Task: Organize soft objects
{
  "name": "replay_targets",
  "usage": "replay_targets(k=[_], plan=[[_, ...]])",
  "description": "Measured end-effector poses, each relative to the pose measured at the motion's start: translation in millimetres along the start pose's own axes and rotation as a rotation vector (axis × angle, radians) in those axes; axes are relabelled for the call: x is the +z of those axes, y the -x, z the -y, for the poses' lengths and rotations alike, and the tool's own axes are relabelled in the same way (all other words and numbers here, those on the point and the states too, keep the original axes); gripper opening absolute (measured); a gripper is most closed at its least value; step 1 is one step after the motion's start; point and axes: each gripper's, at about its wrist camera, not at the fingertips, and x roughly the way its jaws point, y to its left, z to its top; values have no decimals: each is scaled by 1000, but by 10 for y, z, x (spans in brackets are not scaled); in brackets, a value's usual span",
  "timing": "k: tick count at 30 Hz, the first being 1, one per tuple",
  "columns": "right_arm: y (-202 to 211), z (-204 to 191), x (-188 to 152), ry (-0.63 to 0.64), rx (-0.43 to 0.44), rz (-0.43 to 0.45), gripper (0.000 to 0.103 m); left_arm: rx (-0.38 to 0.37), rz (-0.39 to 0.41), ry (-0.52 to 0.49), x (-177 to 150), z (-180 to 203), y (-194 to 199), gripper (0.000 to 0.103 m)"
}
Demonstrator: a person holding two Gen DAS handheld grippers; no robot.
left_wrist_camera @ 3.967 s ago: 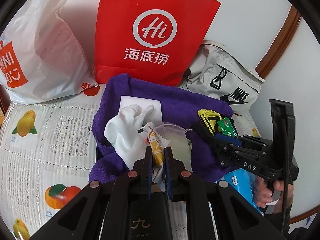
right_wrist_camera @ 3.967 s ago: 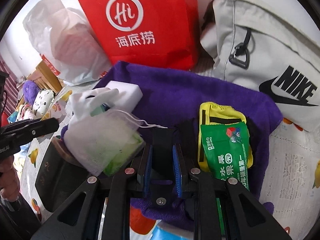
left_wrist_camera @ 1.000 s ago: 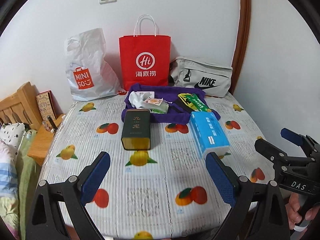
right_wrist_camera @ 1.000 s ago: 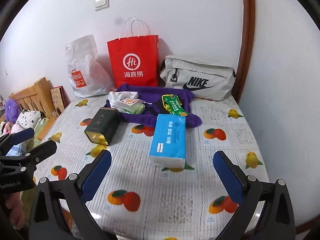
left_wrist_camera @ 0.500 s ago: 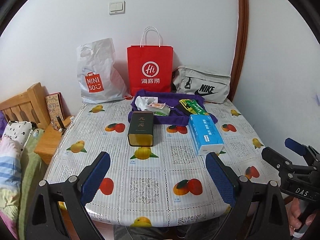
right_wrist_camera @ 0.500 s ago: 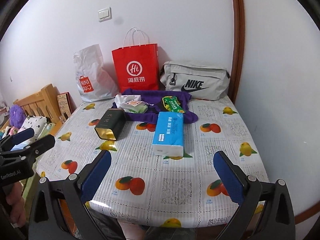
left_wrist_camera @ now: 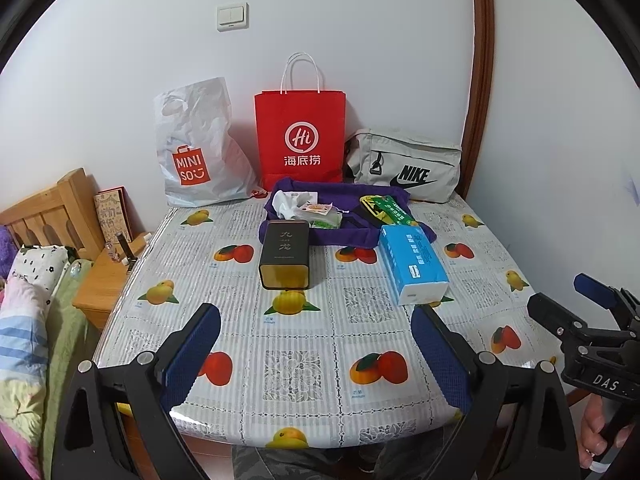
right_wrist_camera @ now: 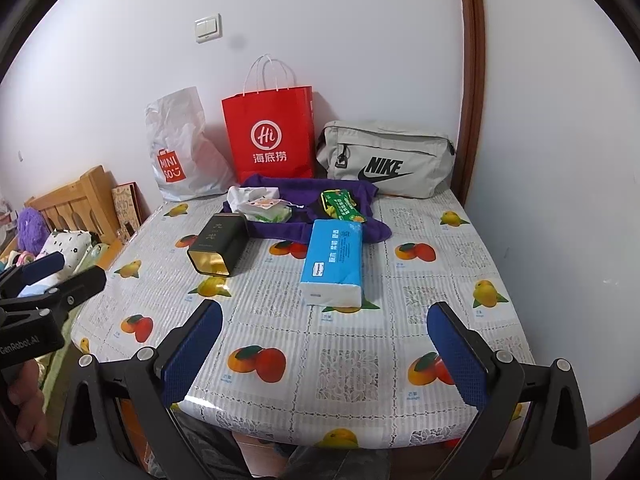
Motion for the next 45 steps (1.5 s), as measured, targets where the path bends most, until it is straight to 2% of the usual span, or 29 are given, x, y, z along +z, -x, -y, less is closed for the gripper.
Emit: replay_targets(k=[5,9,13,45], plan=[[-37,-13,2,-5,4,-6,101,3,4,5,-3,-26,27,97],[-16,-46,-2,8,-1,-1,101,-31,1,18,-3,-50,56,97],[8,-59,2,10,2,7,101,-6,2,9,-10,-36,62,97],[27,-17,-17,8,-5,9,101,11,3,13,-9,-67,65,97]])
